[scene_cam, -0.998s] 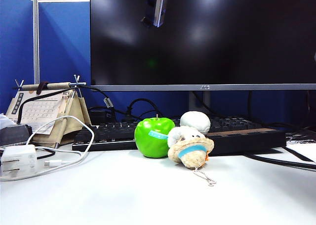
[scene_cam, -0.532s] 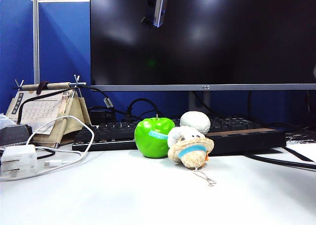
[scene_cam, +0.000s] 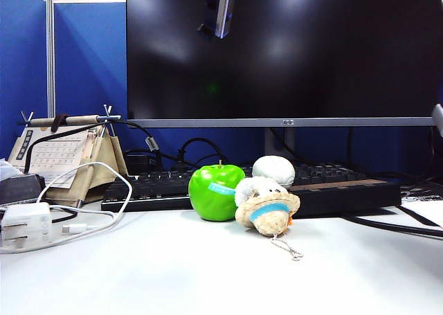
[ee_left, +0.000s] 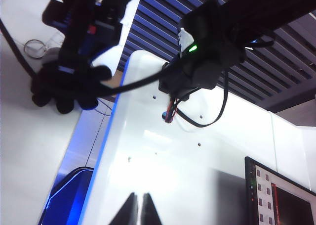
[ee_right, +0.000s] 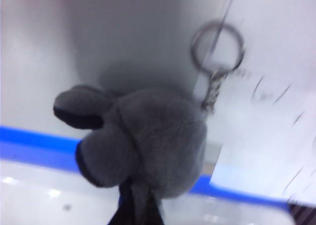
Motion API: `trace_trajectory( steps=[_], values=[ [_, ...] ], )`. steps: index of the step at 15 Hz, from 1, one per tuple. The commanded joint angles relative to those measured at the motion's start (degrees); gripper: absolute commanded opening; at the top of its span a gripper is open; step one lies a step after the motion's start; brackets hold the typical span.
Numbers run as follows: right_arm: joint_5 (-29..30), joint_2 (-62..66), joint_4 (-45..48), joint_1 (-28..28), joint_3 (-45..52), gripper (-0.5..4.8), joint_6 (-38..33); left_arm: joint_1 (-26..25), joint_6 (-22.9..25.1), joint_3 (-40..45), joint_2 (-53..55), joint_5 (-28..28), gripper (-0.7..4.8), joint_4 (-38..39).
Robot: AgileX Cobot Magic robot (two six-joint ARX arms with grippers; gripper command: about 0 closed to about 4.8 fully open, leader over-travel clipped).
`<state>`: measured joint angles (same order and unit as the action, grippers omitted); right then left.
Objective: Place the tilting octopus upright.
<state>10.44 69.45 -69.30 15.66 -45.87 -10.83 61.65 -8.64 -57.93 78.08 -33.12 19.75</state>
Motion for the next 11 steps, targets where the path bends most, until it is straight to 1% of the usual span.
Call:
trace_trajectory(
  steps=[1, 2, 3, 4, 6, 8, 9, 10, 11],
  values=[
    [-2.64, -0.24, 6.67, 0.02, -0.48, -0.06, 1.62, 0.02, 0.04, -0.15, -0.11, -0.09, 0.26, -0.50],
    [-4.59, -0.24, 7.04, 0.02, -0.94, -0.06, 1.86, 0.02, 0.04, -0.15, -0.11, -0.11, 0.26, -0.50],
    [-8.94, -0.28, 6.99, 0.02, -2.75, -0.06, 2.14, 0.02, 0.07, -0.15, -0.13, -0.09, 0.26, -0.50],
    [-10.60, -0.28, 7.04, 0.02, -4.24, -0.06, 2.54, 0.02, 0.07, -0.15, -0.13, -0.07, 0.26, -0.50],
    [-10.75, -0.26, 8.83, 0.02, -8.11, -0.06, 3.39, 0.02, 0.07, -0.15, -0.13, -0.09, 0.26, -0.52],
    [-11.10, -0.20, 11.78, 0.02, -9.42, -0.06, 4.00, 0.02, 0.20, -0.15, -0.11, -0.04, 0.26, -0.57],
    [-13.84, -0.17, 14.38, 0.00, -9.40, -0.06, 4.98, -0.02, 1.53, -0.15, -0.11, 1.25, 0.26, -0.87],
    [-17.22, -0.17, 15.69, 0.00, -9.40, -0.06, 5.35, -0.02, 2.78, -0.15, -0.13, 7.30, 0.26, -1.29],
    [-19.47, -0.17, 16.33, 0.00, -9.40, -0.06, 5.66, -0.04, 2.89, -0.15, -0.11, 13.18, 0.26, -1.53]
  ],
)
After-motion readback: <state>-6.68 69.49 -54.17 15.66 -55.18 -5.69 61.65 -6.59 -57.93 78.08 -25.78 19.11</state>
